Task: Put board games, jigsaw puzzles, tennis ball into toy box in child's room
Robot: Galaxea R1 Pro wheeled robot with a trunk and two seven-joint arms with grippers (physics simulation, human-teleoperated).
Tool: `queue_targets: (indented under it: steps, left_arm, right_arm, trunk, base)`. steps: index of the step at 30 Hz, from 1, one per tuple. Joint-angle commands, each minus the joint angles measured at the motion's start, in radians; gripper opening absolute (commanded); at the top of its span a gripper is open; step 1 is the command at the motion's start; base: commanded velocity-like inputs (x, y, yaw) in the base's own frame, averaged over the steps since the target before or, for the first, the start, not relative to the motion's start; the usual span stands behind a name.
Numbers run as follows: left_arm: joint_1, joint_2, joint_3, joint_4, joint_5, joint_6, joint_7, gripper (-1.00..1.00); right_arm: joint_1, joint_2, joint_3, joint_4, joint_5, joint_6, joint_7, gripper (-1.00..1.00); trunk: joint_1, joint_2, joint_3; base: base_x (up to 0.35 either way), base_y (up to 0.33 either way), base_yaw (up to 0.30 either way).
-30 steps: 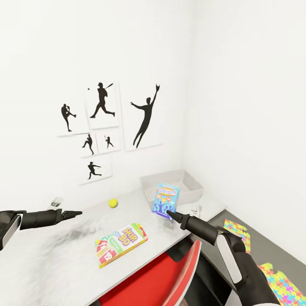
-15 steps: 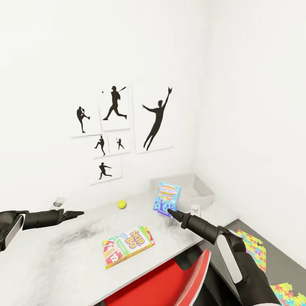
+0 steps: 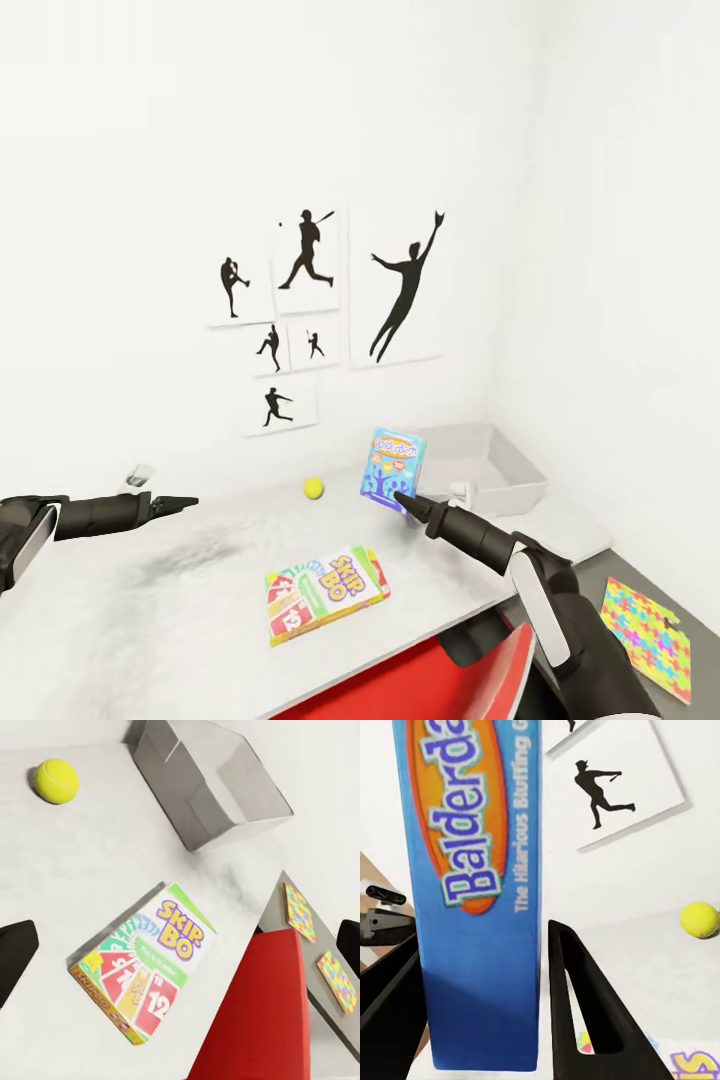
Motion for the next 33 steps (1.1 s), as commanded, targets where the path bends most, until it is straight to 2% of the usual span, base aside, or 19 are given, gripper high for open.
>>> queue_targets:
  steps: [1, 10, 18, 33]
  left_arm:
    - [-0.001, 0.0, 0.0, 0.0, 0.003, 0.009, -0.002, 1.0]
    - [-0.001, 0.0, 0.0, 0.0, 0.003, 0.005, -0.002, 1.0]
    - [-0.001, -0.001, -0.001, 0.0, 0.002, 0.004, -0.001, 1.0]
    - [-0.001, -0.002, -0.001, 0.003, 0.002, 0.001, 0.0, 1.0]
  right_arm:
    - [0.0, 0.0, -0.001, 0.0, -0.008, 0.008, 0.001, -1.0]
    - [0.0, 0.0, -0.001, 0.0, -0.008, 0.008, 0.002, -1.0]
    - [0.0, 0.0, -0.001, 0.0, -0.008, 0.008, 0.003, -1.0]
    - [0.0, 0.0, -0.001, 0.003, -0.008, 0.008, 0.003, -1.0]
  trunk:
    - [0.001, -0.001, 0.0]
    - [0.001, -0.001, 0.002]
    - [0.001, -0.001, 0.002]
    - [0.001, -0.001, 0.002]
  base:
    - [0.083, -0.05, 0.151]
    - [0.152, -0.013, 0.039]
    - [0.02, -0.13, 0.001]
    - [0.075, -0.016, 0.0]
